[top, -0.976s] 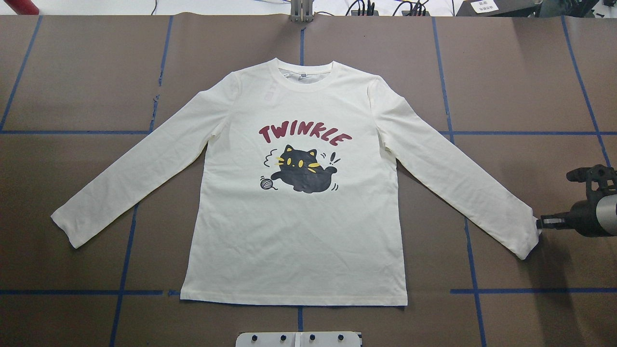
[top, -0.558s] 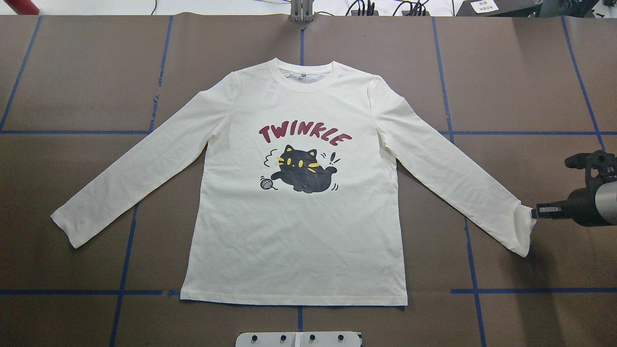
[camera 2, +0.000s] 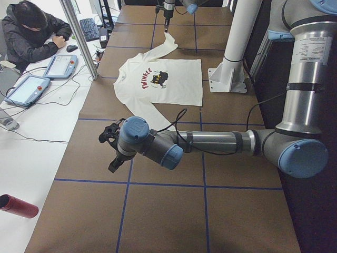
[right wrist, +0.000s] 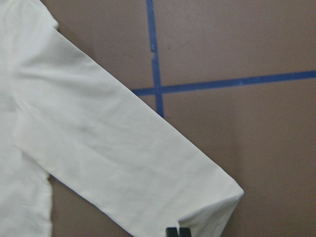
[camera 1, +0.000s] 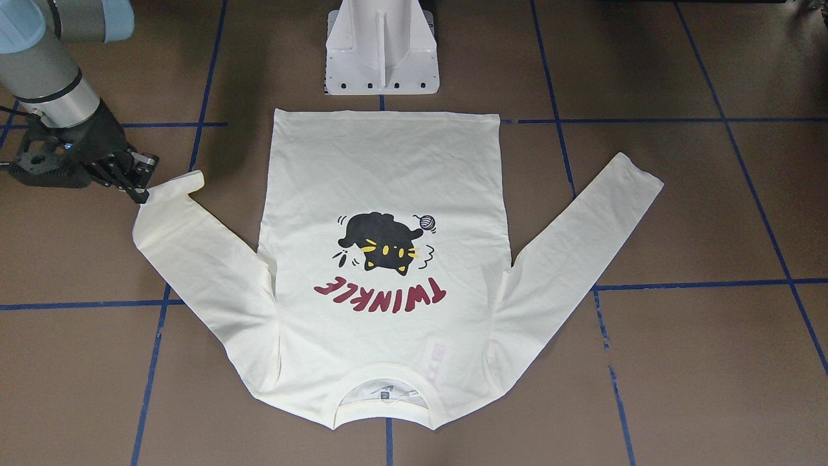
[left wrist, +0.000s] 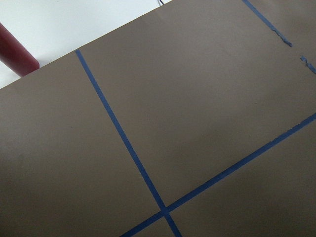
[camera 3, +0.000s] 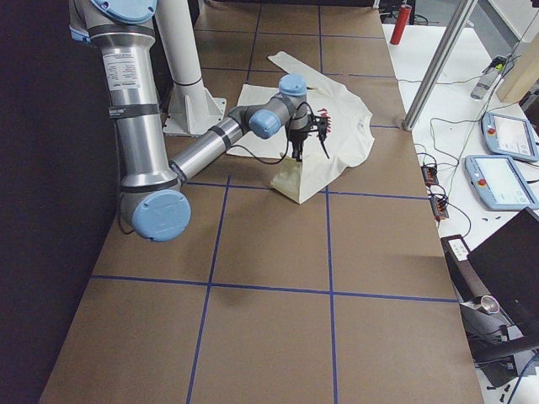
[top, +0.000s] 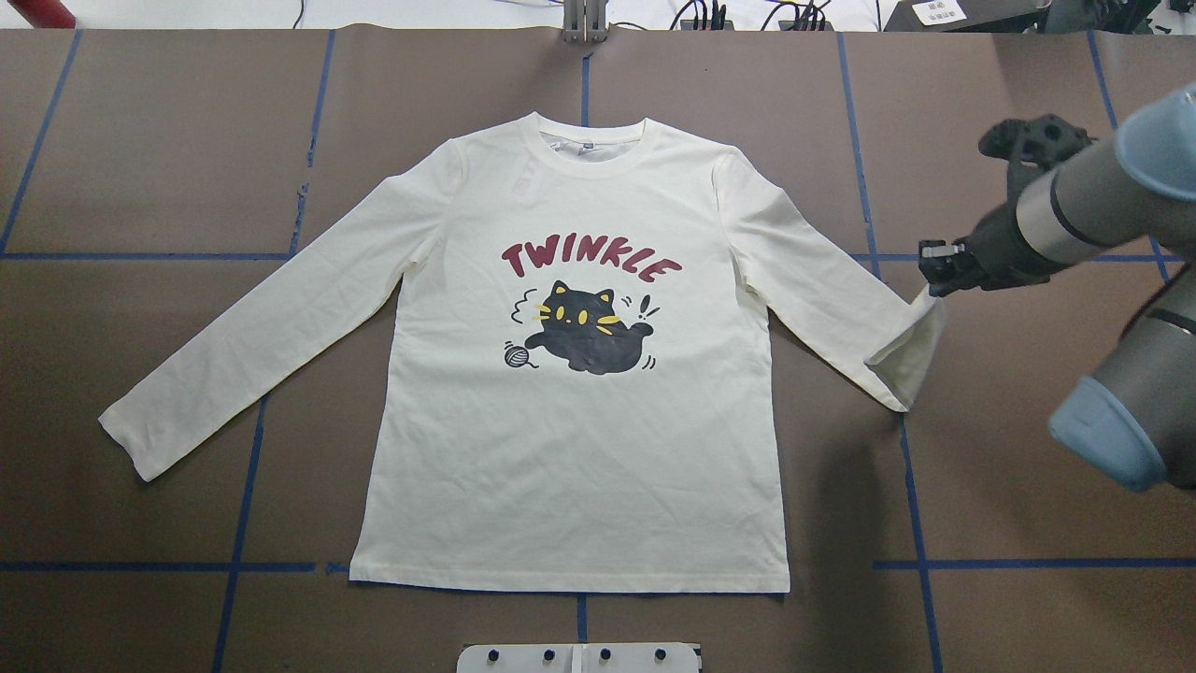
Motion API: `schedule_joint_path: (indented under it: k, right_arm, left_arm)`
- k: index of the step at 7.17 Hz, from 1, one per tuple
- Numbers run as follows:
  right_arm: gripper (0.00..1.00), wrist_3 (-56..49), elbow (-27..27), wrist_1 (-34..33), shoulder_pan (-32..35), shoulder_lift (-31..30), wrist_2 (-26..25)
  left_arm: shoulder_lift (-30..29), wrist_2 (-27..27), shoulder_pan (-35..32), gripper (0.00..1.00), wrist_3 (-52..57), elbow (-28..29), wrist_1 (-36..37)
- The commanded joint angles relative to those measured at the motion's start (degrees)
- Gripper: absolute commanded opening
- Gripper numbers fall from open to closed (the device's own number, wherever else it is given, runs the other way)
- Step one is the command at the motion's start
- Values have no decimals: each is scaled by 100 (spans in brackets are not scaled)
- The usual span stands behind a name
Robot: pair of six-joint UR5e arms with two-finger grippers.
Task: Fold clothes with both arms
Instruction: 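Fold the grasped sleeve with the right gripper across the shirt chest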
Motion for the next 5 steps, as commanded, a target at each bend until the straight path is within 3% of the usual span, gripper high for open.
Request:
schedule_joint_path:
  k: [1, 3, 5]
  right_arm:
    - [0, 0, -297, -1499, 122, 1975, -22]
    - [0, 9, -789, -1501, 96, 3101, -240]
    - [0, -61, -1858, -1475, -331, 4384, -1001]
  left_arm:
    - [-3, 25, 0, 100, -3, -2, 19]
    - [-3, 16, 0, 100, -3, 6, 36]
    - [-3, 16, 9, 100, -3, 24, 36]
